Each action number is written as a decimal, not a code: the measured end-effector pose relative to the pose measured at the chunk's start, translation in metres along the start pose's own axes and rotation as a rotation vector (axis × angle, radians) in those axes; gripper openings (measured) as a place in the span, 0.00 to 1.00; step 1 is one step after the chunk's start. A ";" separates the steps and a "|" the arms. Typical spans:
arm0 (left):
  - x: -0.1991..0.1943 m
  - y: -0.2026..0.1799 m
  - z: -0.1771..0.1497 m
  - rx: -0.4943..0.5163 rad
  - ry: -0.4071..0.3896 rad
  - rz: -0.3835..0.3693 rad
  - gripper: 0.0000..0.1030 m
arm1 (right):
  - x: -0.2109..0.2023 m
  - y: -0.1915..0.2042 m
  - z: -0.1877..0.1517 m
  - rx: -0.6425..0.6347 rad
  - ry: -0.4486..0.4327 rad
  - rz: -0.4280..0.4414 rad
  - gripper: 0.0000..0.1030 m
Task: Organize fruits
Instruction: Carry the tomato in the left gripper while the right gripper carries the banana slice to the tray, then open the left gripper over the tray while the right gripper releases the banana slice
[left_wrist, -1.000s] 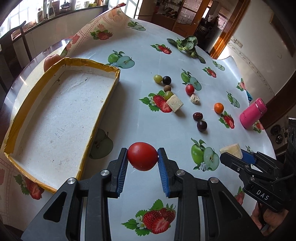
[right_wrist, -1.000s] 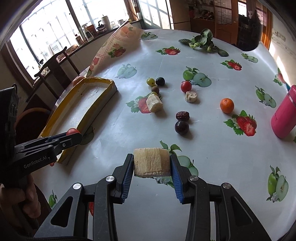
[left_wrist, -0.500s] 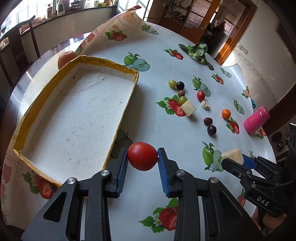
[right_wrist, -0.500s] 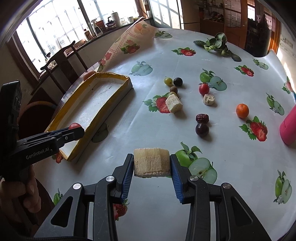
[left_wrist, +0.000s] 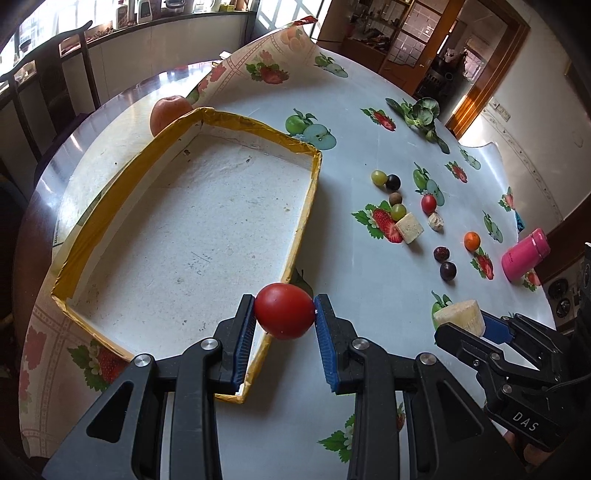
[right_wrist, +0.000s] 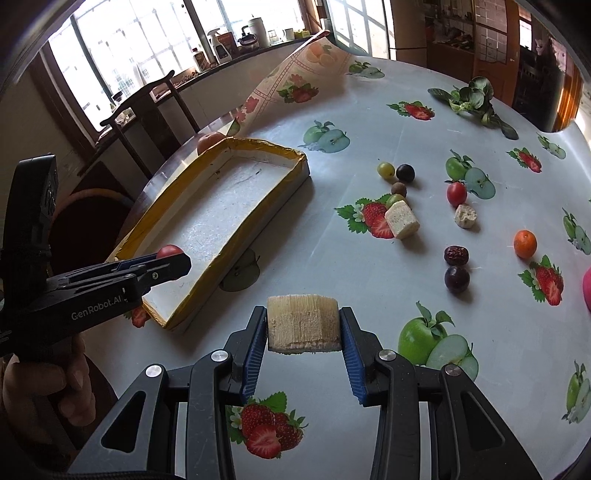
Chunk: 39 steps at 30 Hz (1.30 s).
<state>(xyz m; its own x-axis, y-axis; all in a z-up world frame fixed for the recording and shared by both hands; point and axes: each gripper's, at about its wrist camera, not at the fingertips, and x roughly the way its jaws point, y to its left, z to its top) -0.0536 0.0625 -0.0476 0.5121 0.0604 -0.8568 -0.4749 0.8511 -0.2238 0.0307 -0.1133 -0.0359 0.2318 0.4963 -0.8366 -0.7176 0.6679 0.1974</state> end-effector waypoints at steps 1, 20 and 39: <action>0.000 0.006 0.001 -0.006 -0.001 0.005 0.29 | 0.003 0.005 0.002 -0.009 0.001 0.007 0.38; 0.025 0.100 0.028 -0.118 0.017 0.114 0.29 | 0.120 0.146 0.037 -0.241 0.117 0.187 0.38; 0.057 0.063 -0.009 -0.046 0.124 0.090 0.29 | 0.121 0.105 0.008 -0.302 0.202 0.104 0.40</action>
<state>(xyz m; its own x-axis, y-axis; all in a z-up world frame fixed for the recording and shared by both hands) -0.0606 0.1153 -0.1150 0.3752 0.0684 -0.9244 -0.5484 0.8204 -0.1619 -0.0117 0.0214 -0.1118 0.0350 0.4131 -0.9100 -0.8986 0.4116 0.1523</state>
